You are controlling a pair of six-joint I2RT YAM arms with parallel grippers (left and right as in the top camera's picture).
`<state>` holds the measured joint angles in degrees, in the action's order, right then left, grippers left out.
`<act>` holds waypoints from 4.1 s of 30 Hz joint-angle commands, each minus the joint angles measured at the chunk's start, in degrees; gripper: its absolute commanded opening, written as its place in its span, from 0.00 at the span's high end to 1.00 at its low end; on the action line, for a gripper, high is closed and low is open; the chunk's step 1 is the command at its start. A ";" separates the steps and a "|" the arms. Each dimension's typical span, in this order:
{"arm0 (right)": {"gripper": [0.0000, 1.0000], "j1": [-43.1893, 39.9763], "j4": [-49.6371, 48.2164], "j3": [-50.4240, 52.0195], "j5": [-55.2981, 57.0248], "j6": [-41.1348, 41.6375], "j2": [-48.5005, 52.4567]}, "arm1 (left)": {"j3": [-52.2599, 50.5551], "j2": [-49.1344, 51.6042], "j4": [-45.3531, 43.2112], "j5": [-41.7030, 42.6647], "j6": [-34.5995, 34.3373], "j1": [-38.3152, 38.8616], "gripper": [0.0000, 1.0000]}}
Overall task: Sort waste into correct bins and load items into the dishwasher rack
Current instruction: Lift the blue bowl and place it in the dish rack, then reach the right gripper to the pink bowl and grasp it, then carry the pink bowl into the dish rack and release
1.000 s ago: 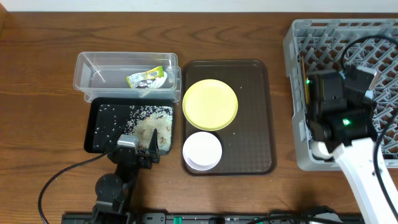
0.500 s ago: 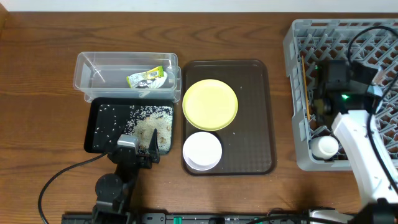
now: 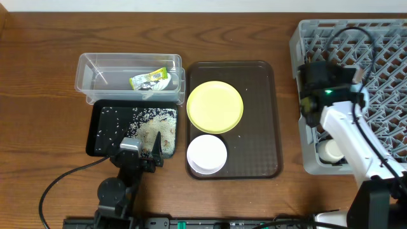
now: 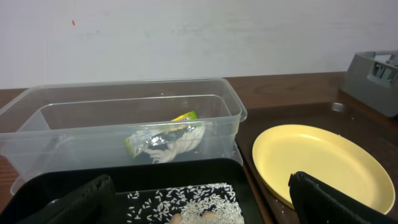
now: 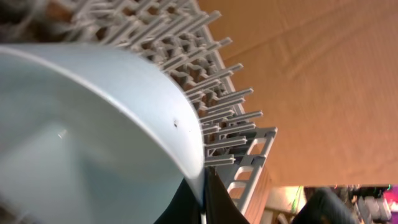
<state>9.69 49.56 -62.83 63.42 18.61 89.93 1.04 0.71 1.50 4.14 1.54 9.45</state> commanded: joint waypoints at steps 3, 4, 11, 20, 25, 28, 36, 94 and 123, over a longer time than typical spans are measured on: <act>0.99 2.40 3.54 0.00 -2.43 1.20 1.05 | -0.81 -0.07 2.10 0.81 0.35 -0.28 0.09; 0.99 2.47 3.67 0.00 -2.43 1.53 1.05 | -0.81 -0.07 2.10 0.81 0.37 -0.28 0.09; 0.98 3.17 6.38 0.00 -6.14 2.89 1.05 | -0.81 -0.07 2.10 0.81 0.37 -0.28 0.09; 0.76 3.82 9.03 -0.02 -18.45 7.30 1.01 | -0.81 -0.07 2.10 0.81 0.37 -0.28 0.09; 0.69 5.20 9.75 -0.02 -23.54 7.28 -0.22 | -0.81 -0.07 2.10 0.81 0.37 -0.28 0.09; 0.65 7.10 10.51 -0.09 -28.26 7.28 -2.29 | -0.81 -0.07 2.10 0.81 0.37 -0.28 0.09; 0.28 12.50 7.54 -0.13 -41.03 7.28 -12.52 | -0.81 -0.07 2.10 0.81 0.37 -0.28 0.09; 0.99 14.84 -8.00 -0.07 -4.35 10.03 -18.80 | -0.81 -0.07 2.10 0.81 0.37 -0.28 0.09; 0.99 -5.60 -40.00 -0.07 -0.20 -22.77 9.42 | -0.81 -0.07 2.10 0.81 0.37 -0.28 0.09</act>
<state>3.09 9.54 -62.78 61.93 -0.80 98.30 1.04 0.71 1.50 4.14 1.54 9.43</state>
